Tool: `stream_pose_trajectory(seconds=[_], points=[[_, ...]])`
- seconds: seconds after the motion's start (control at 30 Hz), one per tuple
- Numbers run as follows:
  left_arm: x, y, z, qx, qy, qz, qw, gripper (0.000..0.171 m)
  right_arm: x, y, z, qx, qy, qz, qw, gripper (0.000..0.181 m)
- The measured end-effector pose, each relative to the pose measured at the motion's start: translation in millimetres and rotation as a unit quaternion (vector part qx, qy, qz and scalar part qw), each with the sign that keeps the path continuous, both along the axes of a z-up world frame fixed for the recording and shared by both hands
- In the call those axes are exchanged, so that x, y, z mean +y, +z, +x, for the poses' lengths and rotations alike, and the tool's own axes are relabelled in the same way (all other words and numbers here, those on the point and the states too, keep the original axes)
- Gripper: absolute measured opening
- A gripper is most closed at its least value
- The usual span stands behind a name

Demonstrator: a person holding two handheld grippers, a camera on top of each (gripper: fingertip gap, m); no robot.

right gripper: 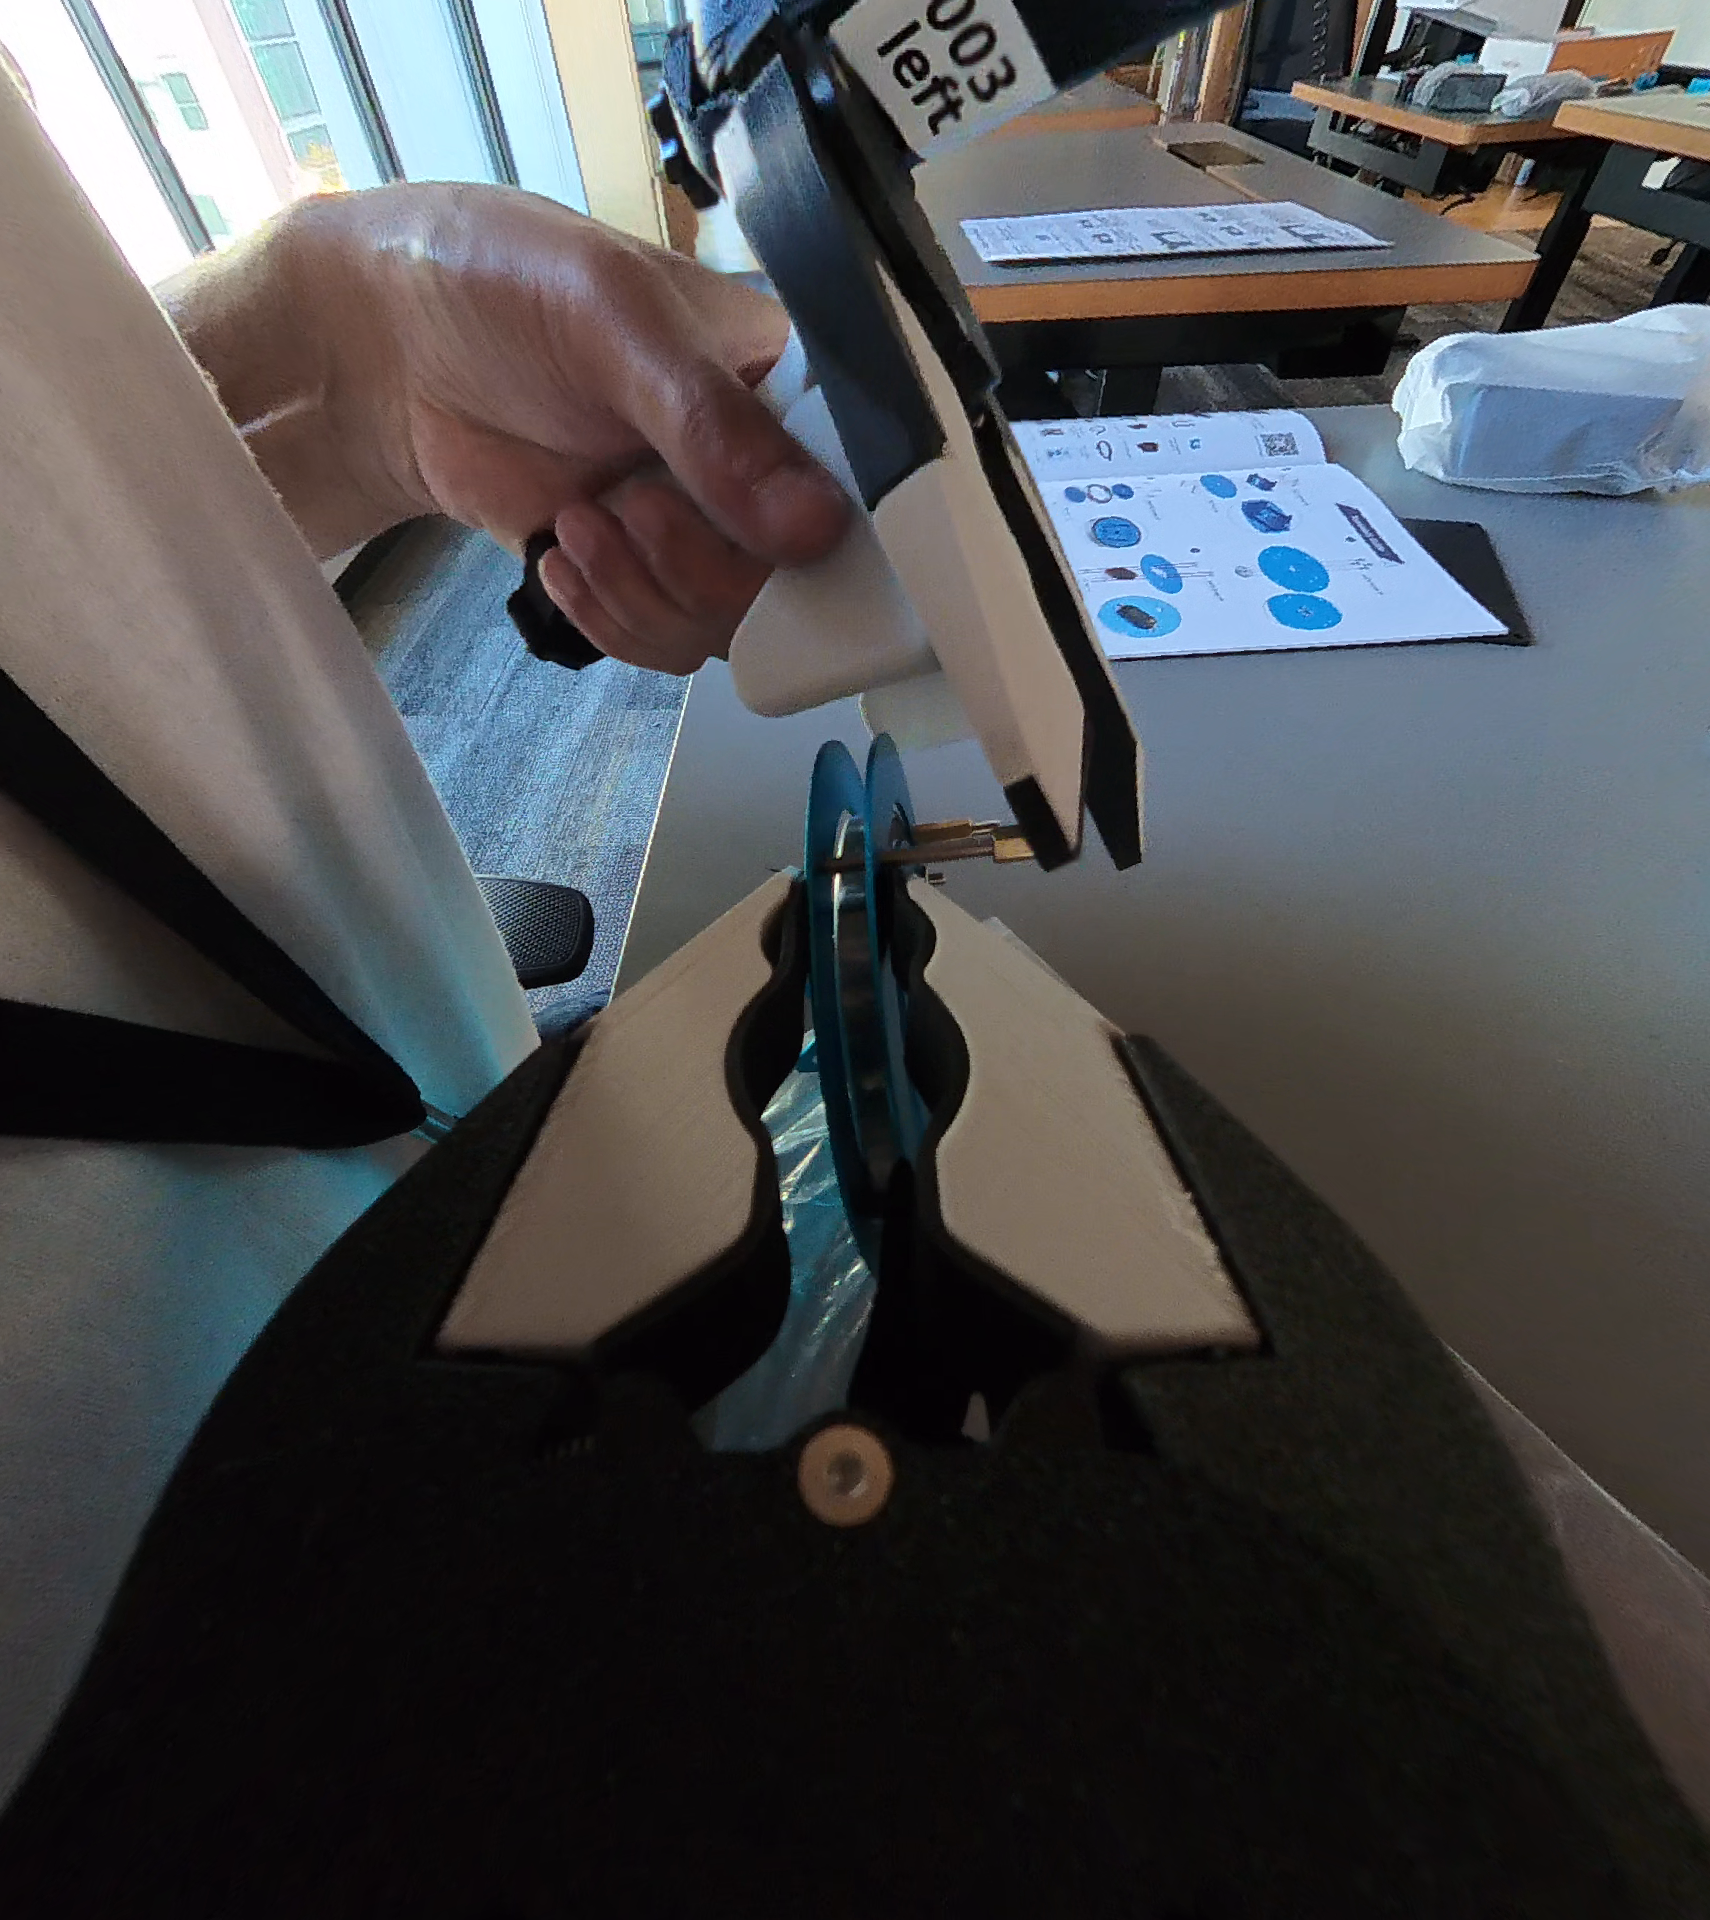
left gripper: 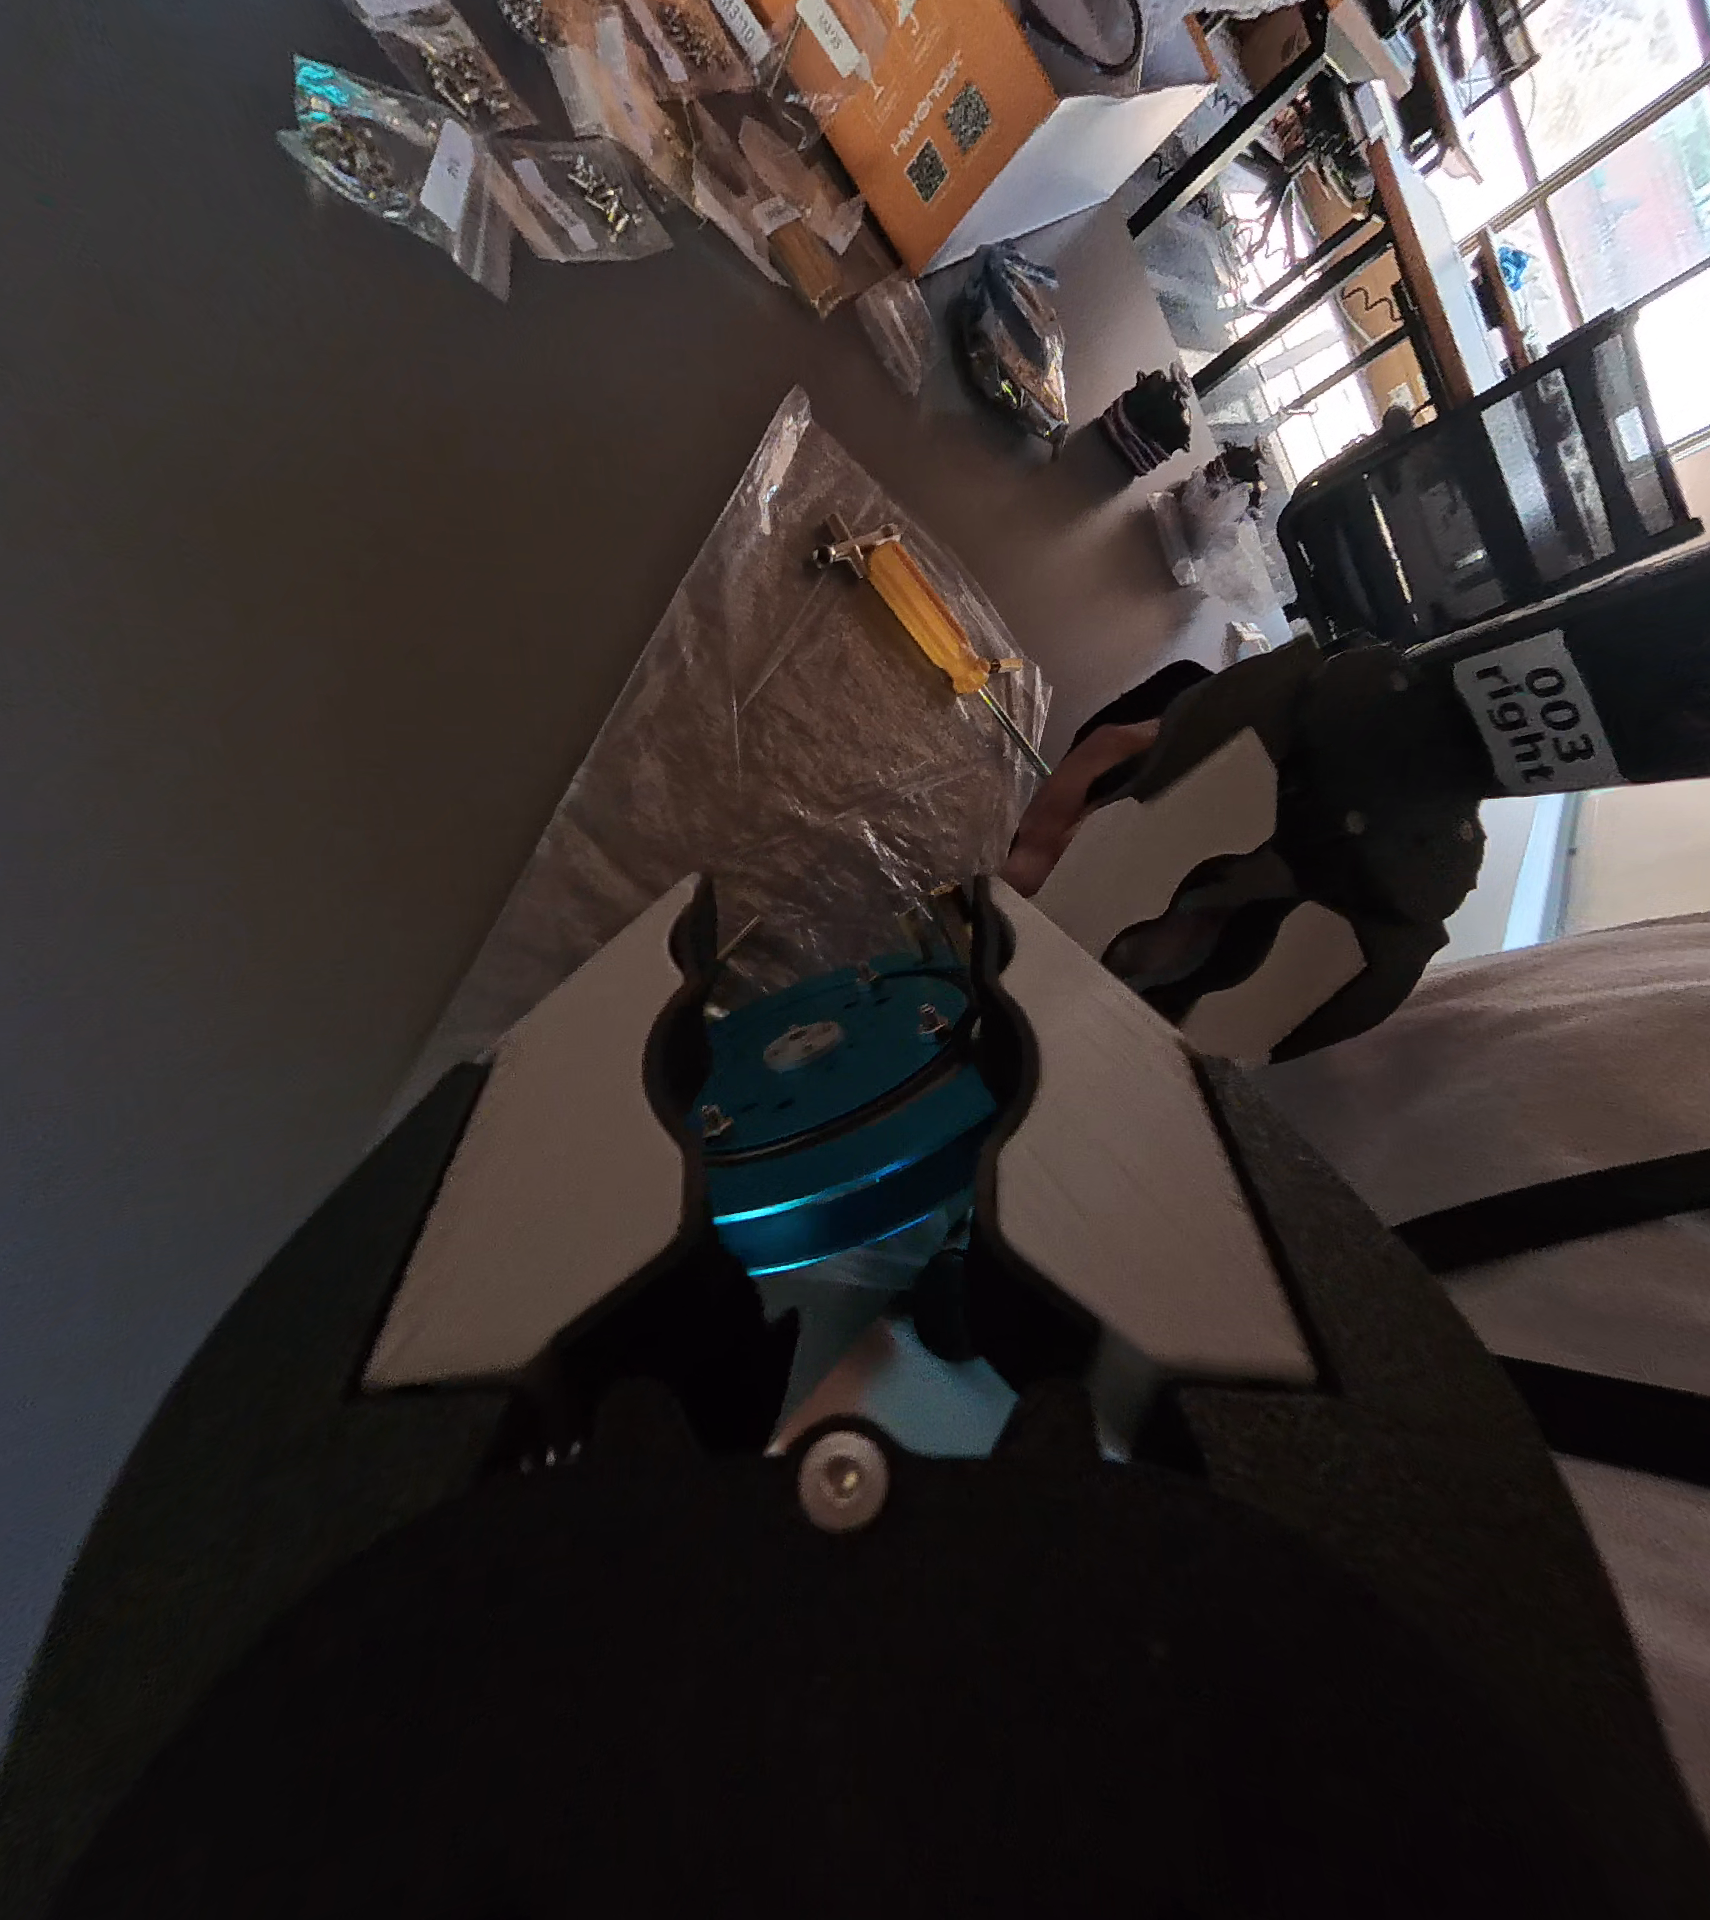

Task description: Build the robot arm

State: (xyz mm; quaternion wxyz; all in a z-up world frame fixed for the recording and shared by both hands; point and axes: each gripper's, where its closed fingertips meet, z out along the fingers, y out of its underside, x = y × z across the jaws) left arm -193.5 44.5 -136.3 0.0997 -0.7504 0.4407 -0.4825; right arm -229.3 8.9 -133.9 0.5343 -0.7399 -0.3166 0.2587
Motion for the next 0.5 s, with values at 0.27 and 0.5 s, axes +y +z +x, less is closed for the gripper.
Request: stream_pose_trajectory(seconds=[0.27,0.5], points=[[27.8,4.0,-27.2,0.010,0.048,0.059,0.997,0.043,6.9,0.5,4.2,0.009,-0.020,-0.006,1.000,0.012],[16.2,16.9,-38.7,-0.068,0.058,0.162,0.983,0.035,33.3,-0.5,22.8,0.052,-0.117,-0.047,0.991,0.011]])
